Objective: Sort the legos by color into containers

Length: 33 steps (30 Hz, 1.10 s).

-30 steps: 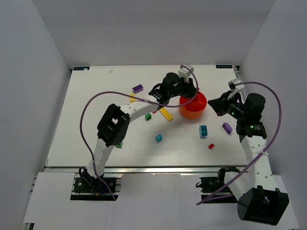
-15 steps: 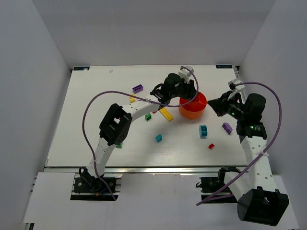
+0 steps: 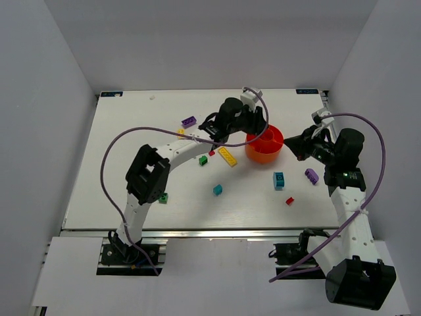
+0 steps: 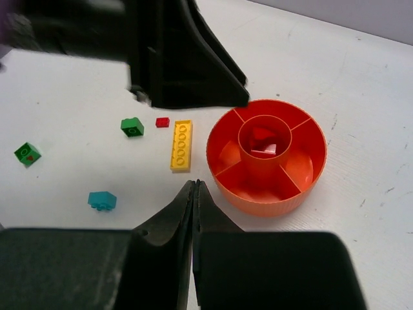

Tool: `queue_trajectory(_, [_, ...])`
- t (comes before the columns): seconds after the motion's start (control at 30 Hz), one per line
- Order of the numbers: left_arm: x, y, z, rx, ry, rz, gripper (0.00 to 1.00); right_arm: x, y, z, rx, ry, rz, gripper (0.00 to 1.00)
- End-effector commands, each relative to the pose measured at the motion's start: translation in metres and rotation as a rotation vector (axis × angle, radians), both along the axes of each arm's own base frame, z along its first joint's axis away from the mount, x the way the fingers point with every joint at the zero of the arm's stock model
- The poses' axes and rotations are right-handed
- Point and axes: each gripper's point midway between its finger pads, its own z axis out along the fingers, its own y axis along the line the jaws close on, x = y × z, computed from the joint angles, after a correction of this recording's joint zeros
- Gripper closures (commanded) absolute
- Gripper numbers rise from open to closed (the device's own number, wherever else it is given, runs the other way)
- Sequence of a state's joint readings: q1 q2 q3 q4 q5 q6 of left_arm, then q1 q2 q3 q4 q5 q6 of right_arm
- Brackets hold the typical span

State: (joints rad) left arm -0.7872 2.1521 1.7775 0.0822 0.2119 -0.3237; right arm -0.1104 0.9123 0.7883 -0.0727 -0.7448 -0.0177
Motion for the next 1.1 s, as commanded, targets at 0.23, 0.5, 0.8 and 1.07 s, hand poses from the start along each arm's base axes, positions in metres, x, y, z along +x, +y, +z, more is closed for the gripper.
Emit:
queue_trajectory(0.23, [-0.079, 0.158, 0.119, -0.029, -0.083, 0.263, 0.74, -0.027, 0.027, -0.030, -0.131, -0.070, 0.385, 0.40])
queue_trajectory(0.5, [-0.157, 0.270, 0.031, 0.196, -0.022, 0.382, 0.18, -0.053, -0.005, -0.097, -0.569, -0.007, 0.488, 0.35])
queue_trajectory(0.8, [-0.175, 0.301, 0.020, 0.280, -0.085, 0.416, 0.14, -0.068, -0.033, -0.151, -0.709, 0.180, 0.447, 0.46])
queue_trajectory(1.07, [-0.181, 0.307, 0.023, 0.262, -0.101, 0.413, 0.13, -0.106, -0.047, -0.175, -0.980, -0.006, 0.757, 0.44])
